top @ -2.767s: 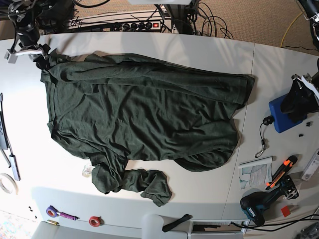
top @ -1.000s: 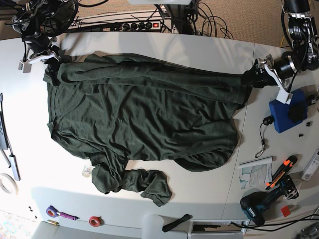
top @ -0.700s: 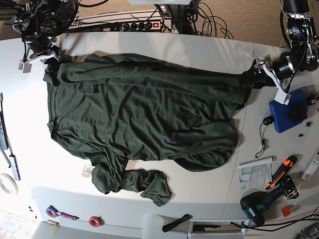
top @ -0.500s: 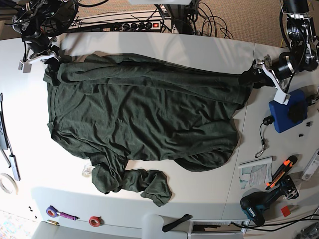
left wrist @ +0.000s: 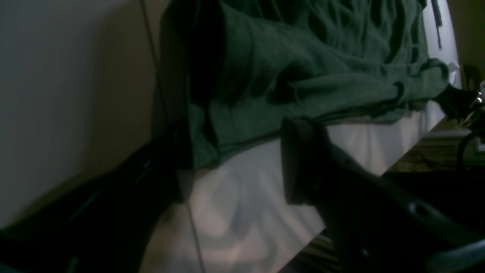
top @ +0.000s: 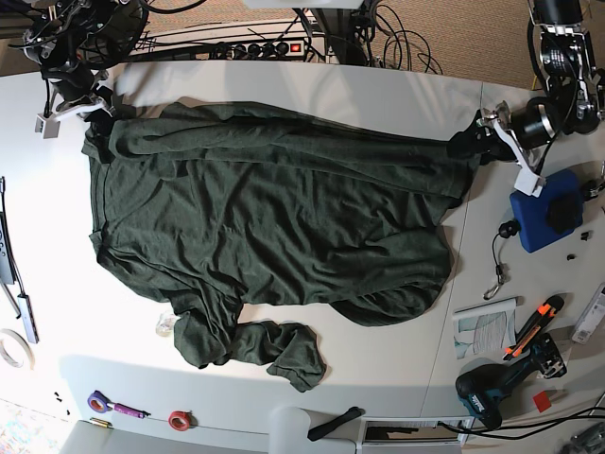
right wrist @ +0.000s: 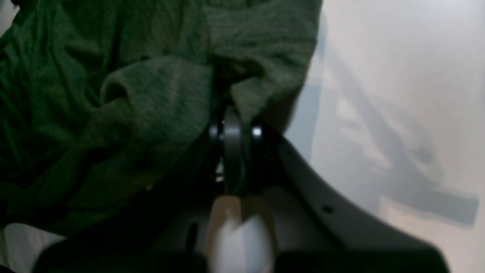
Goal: Layout the t-shirt on the table in an organized manner, then fold the t-shirt properly
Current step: 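Hold the edge with both grippers and pull it apart to stretch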
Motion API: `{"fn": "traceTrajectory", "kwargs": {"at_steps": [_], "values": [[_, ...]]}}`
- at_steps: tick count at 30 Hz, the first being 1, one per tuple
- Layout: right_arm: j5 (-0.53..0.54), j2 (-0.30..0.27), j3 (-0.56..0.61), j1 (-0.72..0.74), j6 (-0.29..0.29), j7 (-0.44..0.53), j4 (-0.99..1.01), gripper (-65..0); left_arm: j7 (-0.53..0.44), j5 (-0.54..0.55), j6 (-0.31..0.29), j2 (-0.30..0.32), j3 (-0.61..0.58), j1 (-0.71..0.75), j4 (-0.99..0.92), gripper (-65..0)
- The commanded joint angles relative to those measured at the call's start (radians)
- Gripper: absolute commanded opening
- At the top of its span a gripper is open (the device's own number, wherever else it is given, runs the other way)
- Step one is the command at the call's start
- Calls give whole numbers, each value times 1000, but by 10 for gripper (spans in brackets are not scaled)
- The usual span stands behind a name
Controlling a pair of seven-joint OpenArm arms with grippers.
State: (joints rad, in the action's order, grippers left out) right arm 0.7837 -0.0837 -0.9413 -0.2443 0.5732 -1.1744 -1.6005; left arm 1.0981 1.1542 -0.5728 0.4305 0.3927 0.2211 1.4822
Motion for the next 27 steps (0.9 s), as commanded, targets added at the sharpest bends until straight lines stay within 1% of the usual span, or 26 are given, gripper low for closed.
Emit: {"fn": "traceTrajectory", "kwargs": {"at_steps": [1, 5, 13, 17, 24, 27], "values": [[-6, -16, -2, -2, -1, -7, -8, -650, 1, 19, 0, 16, 2, -3, 8, -321], [-6, -14, -2, -3, -1, -8, -8, -650, 2, 48, -11, 16, 2, -9, 8, -321], [-6, -13, -2, -2, -2, -8, -8, -650, 1, 40, -11, 15, 2, -20, 8, -323], [-6, -13, -2, -2, -1, -8, -8, -650, 1, 35, -11, 15, 2, -25, 8, -355], [-6, -13, -2, -2, -1, -8, -8, -650, 2, 35, -11, 15, 0, -24, 8, -355], [-6, -13, -2, -2, -1, -8, -8, -650, 2, 35, -12, 16, -27, -25, 8, -355]]}}
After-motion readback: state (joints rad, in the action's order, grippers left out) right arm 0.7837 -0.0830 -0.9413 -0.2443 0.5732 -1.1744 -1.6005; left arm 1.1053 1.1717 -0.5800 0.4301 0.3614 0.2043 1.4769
